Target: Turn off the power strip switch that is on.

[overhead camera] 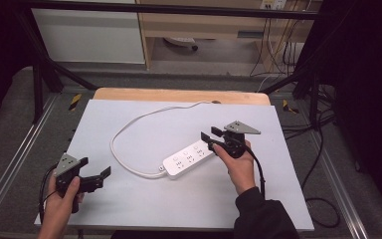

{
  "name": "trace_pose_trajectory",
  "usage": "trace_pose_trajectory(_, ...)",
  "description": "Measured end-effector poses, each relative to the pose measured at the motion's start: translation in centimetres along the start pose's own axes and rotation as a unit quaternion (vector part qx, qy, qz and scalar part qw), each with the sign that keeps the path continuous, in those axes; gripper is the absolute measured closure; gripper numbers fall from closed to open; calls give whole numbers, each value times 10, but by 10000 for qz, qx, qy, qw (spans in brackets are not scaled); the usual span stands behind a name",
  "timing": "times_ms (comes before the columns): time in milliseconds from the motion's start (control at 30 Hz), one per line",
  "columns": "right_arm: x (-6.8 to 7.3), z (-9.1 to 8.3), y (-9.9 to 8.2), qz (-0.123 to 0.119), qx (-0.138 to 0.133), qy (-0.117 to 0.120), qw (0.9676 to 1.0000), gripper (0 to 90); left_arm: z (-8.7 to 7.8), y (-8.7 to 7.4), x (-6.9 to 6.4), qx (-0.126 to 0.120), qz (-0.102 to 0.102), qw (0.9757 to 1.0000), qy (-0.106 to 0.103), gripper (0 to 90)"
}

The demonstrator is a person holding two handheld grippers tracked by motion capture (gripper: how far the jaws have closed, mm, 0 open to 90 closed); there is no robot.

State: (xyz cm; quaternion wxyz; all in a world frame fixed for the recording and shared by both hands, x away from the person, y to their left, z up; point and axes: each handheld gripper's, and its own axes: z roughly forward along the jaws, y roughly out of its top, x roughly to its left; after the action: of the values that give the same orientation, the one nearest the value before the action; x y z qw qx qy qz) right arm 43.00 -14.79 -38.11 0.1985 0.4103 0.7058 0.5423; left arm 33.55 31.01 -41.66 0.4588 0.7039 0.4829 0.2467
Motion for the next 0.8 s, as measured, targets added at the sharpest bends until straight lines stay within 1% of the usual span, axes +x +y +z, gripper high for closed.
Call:
trace_pose_trajectory(33, 1, 1, 0, 6, -31, -2, 10000, 535, 0, 0, 0, -10, 24, 10000, -17, 59)
trace_pose_trajectory(67, 1, 1, 0, 6, -31, -2, 10000, 535, 0, 0, -1, -9, 46, 10000, -21, 59)
trace_pose_trajectory(100, 2, 2, -1, 8, -102, 3, 9999, 609, -1, 0, -1, -13, 47, 10000, -24, 59)
trace_pose_trajectory(133, 2, 2, -1, 8, -102, 3, 9999, 609, -1, 0, -1, -16, 58, 10000, -26, 59)
trace_pose_trajectory(167, 3, 3, -1, -8, -147, 8, 9999, 641, -1, 0, -2, -17, 65, 10000, -24, 59)
trace_pose_trajectory(200, 5, 4, -1, -48, -214, -7, 9998, 704, 0, 0, -2, -26, 64, 10000, -24, 59)
trace_pose_trajectory(233, 5, 4, -1, -48, -214, -7, 9998, 704, 0, 0, -2, -14, 83, 10000, -18, 59)
trace_pose_trajectory(267, 6, 6, -1, -75, -232, -9, 9997, 755, 0, 0, -2, -18, 76, 10000, -28, 59)
trace_pose_trajectory(300, 7, 7, -1, -127, -218, -1, 9997, 769, 0, 0, -3, -16, 85, 10000, -35, 59)
trace_pose_trajectory(333, 7, 7, -1, -127, -218, -1, 9997, 769, 0, 0, -3, -13, 93, 9999, -44, 59)
trace_pose_trajectory(367, 10, 9, -2, -199, -188, 37, 9996, 797, 0, 0, -3, -11, 103, 9999, -44, 59)
trace_pose_trajectory(400, 10, 9, -2, -199, -188, 37, 9996, 797, 1, 0, -3, -8, 110, 9999, -46, 59)
trace_pose_trajectory(467, 11, 10, -4, -274, -128, 66, 9995, 817, 1, 0, -4, -7, 118, 9999, -62, 59)
trace_pose_trajectory(500, 13, 12, -5, -285, -65, 118, 9995, 833, 1, 0, -4, -10, 123, 9999, -66, 59)
trace_pose_trajectory(533, 13, 12, -5, -285, -65, 118, 9995, 833, 1, 0, -4, -12, 125, 9999, -65, 59)
trace_pose_trajectory(567, 14, 14, -6, -292, 51, 130, 9995, 841, 1, 0, -4, -15, 119, 9999, -62, 59)
trace_pose_trajectory(600, 14, 14, -6, -292, 51, 130, 9995, 841, 1, 0, -4, -17, 112, 9999, -61, 59)
trace_pose_trajectory(633, 15, 16, -8, -289, 152, 148, 9994, 857, 0, 0, -4, -20, 112, 9999, -55, 59)
trace_pose_trajectory(800, 18, 19, -11, -385, 212, 162, 9989, 879, 0, 0, -4, -14, 103, 9999, -45, 59)
